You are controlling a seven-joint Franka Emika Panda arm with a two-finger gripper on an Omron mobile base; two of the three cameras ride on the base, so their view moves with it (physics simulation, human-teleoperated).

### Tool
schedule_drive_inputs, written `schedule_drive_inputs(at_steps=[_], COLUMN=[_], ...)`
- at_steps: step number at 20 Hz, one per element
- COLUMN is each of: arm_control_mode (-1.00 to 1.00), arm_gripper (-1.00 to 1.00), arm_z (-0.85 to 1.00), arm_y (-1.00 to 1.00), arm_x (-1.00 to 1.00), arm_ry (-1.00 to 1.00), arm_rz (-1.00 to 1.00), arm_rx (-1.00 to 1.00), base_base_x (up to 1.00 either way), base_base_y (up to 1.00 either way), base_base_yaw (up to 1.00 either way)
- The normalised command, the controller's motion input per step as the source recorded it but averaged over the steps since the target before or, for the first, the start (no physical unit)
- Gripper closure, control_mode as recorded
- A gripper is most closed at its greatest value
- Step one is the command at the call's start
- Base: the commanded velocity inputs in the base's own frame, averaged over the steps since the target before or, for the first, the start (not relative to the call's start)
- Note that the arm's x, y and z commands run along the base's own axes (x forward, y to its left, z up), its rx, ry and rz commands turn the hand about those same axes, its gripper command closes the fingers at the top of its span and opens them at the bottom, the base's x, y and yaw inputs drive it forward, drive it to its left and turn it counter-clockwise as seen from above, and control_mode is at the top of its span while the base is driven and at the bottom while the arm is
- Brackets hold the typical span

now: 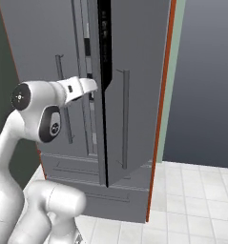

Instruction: Move the hot dog bun to the plate on the dining table and place the condiment next to that plate. Then navigate to the fridge and take the sausage and place it on the plate as well.

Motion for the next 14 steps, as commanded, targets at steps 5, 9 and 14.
schedule_drive_inputs(at_steps=[5,9,14], arm_control_mode=[-1.0,-1.0,-1.0], arm_gripper=[-1.0,-1.0,-1.0], arm_z=[0.61,0.42,-0.03], arm_y=[0.82,0.43,0.13], arm_x=[0.05,0.51,0.79], arm_ry=[0.07,0.14,0.11], arm_rz=[0.17,0.12,0.01], arm_rx=[-0.19,-0.12,-0.15], base_base_x=[0.0,0.0,0.0], base_base_y=[0.0,0.0,0.0], base_base_yaw=[0.0,0.0,0.0])
